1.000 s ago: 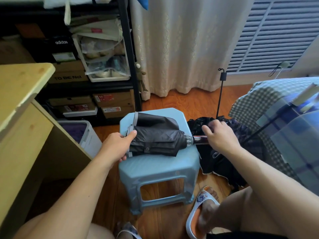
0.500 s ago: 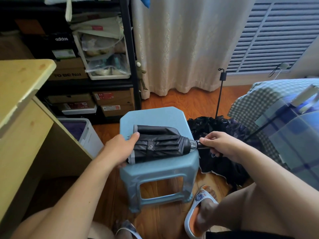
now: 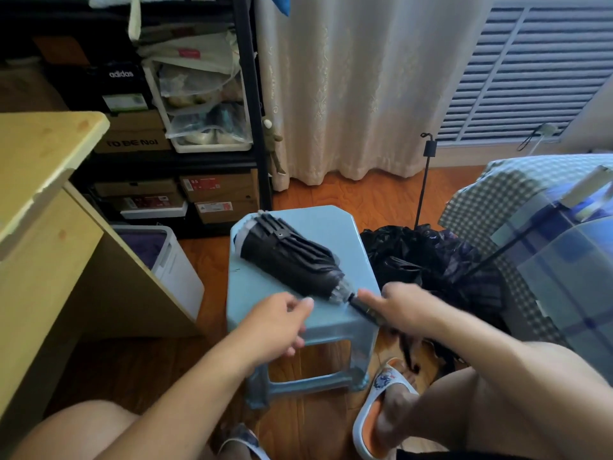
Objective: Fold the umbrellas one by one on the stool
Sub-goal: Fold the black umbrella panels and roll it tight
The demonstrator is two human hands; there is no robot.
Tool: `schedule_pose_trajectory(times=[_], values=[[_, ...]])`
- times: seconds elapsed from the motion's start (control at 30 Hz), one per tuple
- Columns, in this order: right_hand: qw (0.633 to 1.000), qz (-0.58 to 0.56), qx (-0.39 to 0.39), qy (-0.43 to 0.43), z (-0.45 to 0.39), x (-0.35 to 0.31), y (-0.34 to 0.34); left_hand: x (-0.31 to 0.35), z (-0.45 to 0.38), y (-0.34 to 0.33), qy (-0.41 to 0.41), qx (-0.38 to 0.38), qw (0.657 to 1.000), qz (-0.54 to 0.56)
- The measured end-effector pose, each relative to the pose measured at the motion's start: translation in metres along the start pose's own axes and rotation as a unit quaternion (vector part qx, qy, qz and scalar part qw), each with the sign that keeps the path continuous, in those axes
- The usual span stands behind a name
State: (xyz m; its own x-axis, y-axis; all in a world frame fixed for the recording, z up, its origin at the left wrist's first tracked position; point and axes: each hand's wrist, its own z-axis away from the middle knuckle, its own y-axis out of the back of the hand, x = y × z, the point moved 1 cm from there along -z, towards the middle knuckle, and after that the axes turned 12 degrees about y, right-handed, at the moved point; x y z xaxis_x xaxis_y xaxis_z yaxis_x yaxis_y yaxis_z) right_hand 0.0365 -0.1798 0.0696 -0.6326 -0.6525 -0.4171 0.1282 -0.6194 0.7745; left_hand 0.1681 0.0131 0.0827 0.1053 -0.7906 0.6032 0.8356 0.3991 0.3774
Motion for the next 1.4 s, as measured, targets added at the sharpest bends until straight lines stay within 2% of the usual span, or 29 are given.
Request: schedule_pose_trajectory(times=[0.03,0.1,0.17,0.23,0.3,0.37,0.47,0.53,0.63,0.7,0.77,0.9,1.1,1.17,1.33,1.4], values=[[0.999,-0.007,-0.032,0.02,0.007,-0.014,-0.009,0.001,-0.008,-0.003,0.002,0.007,1.0,0.021],[0.986,-0.1,-0.12,0.054,0.018,-0.04,-0.03,0.005,-0.022,-0.005,0.008,0.047,0.998,0.028],[0.951,-0.183,-0.215,0.123,0.022,-0.06,-0.045,0.004,-0.03,0.0,0.01,0.126,0.986,-0.107],[0.922,-0.199,-0.264,0.202,0.022,-0.072,-0.047,0.0,-0.032,0.008,-0.004,0.166,0.964,-0.209],[0.927,-0.152,-0.232,0.252,0.021,-0.08,-0.031,-0.003,-0.033,0.017,-0.022,0.149,0.96,-0.236],[0.953,-0.103,-0.077,0.273,0.016,-0.08,-0.001,-0.009,-0.036,0.029,-0.04,0.14,0.952,-0.269],[0.956,-0.056,0.165,0.235,-0.006,-0.062,0.047,-0.017,-0.043,0.048,-0.034,0.129,0.953,-0.274],[0.946,0.034,0.231,0.226,-0.029,-0.055,0.062,-0.02,-0.045,0.055,-0.033,0.104,0.961,-0.254],[0.945,0.136,0.2,0.222,-0.065,-0.067,0.066,-0.021,-0.047,0.057,-0.043,0.094,0.963,-0.247],[0.944,0.212,0.149,0.203,-0.082,-0.084,0.064,-0.022,-0.048,0.057,-0.054,0.108,0.961,-0.25],[0.952,0.239,0.087,0.173,-0.091,-0.102,0.063,-0.024,-0.048,0.055,-0.065,0.136,0.95,-0.275],[0.978,0.181,-0.037,0.095,-0.089,-0.134,0.073,-0.026,-0.051,0.055,-0.09,0.186,0.926,-0.315],[1.0,-0.014,-0.013,-0.018,-0.094,-0.12,0.084,-0.025,-0.055,0.06,-0.116,0.216,0.908,-0.339],[0.999,-0.037,0.002,-0.034,-0.09,-0.11,0.086,-0.024,-0.055,0.061,-0.155,0.24,0.891,-0.352],[0.99,-0.113,-0.032,-0.078,-0.07,-0.091,0.078,-0.033,-0.061,0.058,-0.24,0.293,0.832,-0.404],[0.979,-0.185,0.001,-0.088,-0.067,-0.09,0.075,-0.039,-0.067,0.058,-0.263,0.303,0.815,-0.419]])
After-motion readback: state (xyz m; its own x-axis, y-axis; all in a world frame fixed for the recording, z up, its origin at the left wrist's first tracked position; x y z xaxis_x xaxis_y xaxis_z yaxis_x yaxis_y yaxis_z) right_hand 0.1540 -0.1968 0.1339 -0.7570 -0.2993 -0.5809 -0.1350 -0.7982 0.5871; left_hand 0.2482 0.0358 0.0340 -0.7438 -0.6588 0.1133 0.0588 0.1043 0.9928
